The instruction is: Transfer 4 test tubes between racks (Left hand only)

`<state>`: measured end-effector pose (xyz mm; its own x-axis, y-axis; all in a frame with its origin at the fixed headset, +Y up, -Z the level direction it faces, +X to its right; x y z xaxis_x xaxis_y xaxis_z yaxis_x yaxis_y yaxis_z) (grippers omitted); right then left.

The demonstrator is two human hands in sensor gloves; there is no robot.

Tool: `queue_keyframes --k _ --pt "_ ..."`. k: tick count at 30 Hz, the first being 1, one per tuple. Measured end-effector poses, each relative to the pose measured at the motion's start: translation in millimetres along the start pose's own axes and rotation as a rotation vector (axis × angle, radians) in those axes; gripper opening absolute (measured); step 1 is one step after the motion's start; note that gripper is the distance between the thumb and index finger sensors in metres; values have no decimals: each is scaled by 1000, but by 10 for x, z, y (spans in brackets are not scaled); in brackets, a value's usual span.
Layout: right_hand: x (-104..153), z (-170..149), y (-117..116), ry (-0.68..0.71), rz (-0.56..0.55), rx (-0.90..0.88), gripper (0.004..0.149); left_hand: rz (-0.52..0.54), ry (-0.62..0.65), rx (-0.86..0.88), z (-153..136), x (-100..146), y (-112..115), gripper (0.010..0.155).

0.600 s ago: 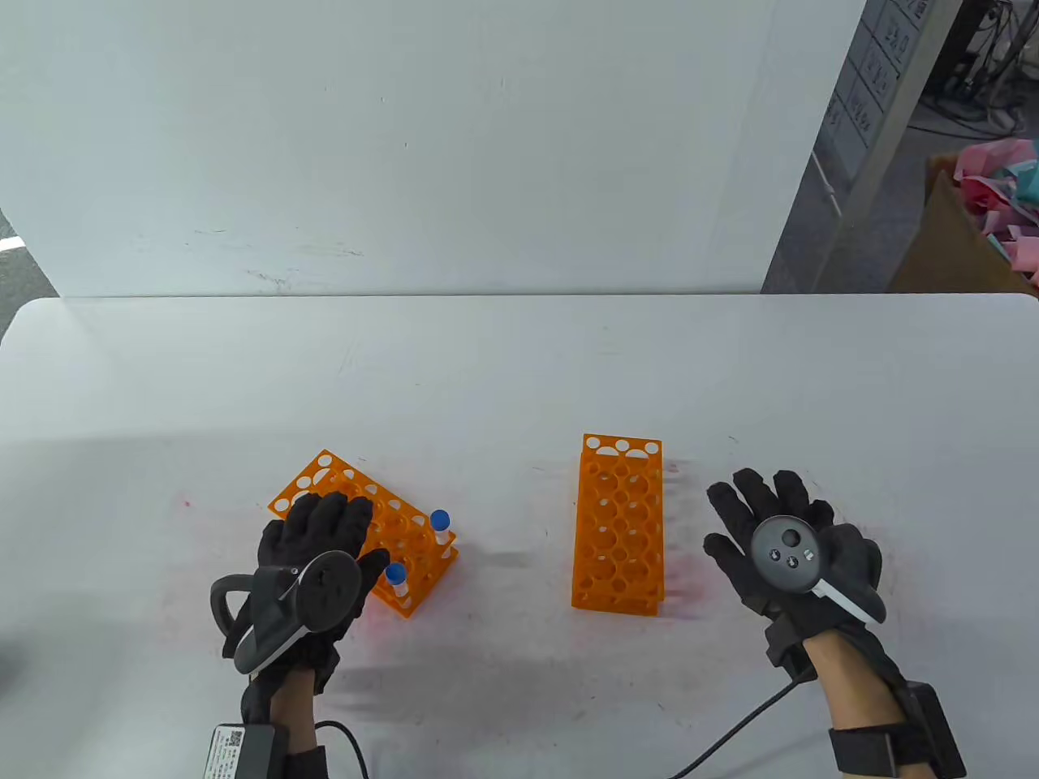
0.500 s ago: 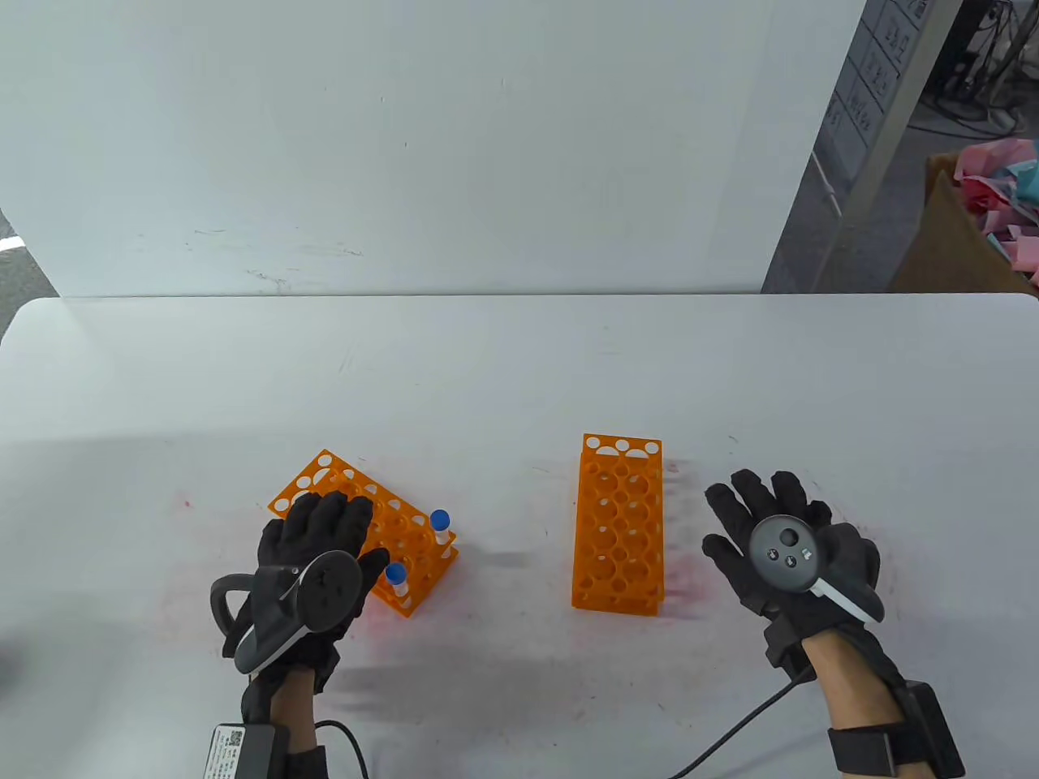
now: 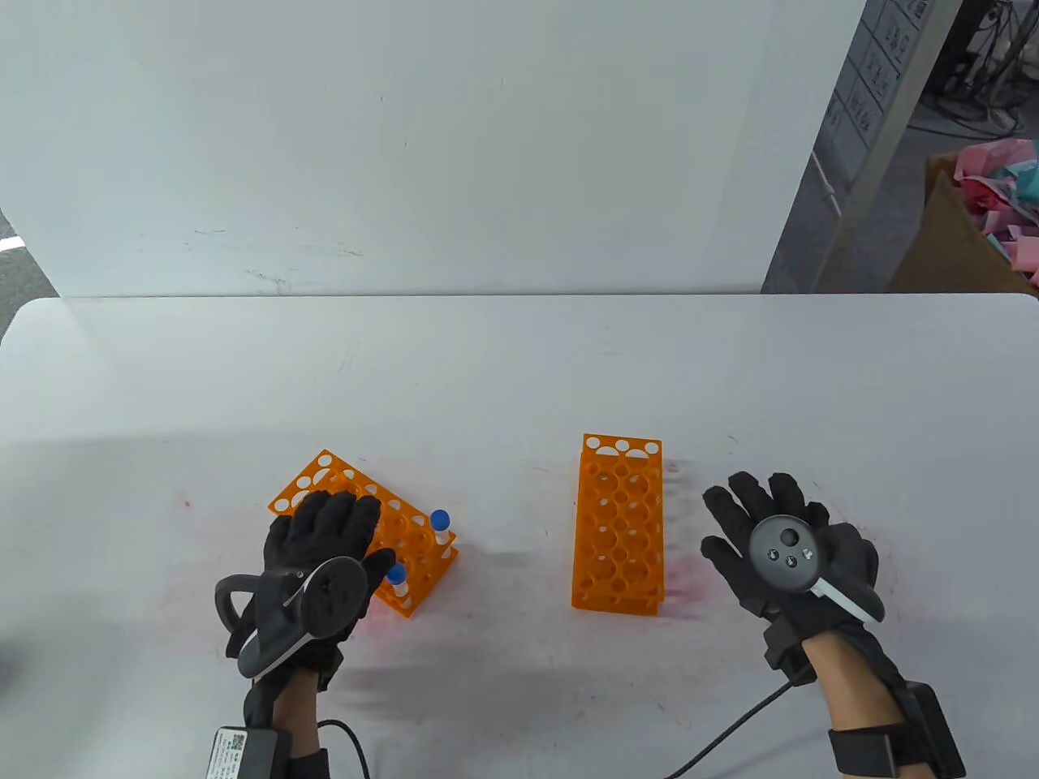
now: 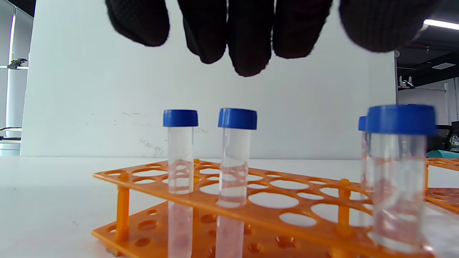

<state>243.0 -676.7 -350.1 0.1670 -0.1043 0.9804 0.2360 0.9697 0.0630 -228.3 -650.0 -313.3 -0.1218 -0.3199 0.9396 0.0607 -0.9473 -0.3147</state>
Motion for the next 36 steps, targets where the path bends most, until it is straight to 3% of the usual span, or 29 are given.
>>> queue_keyframes --k 9,24,36 --pt "-4 11 -2 15 -4 4 61 -23 77 -42 129 -8 -20 61" --pt "-1 26 -10 25 6 5 61 -197 147 -75 278 -60 143 55" --pt "-1 24 -12 26 11 0 60 -199 148 -62 298 -67 159 52"
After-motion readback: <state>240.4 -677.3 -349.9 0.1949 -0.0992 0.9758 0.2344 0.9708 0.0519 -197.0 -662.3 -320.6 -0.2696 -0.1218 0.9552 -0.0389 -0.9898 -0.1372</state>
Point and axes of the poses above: the tracker on the back of each hand, its own z axis roughly to the thumb side, its own x axis roughly from the fingertips to the wrist, y = z × x, the point moved 1 cm from there along -x, roughly from the wrist to the fingertips, and after that the axes turned 1 degree about -y, right-handed, at the moved point
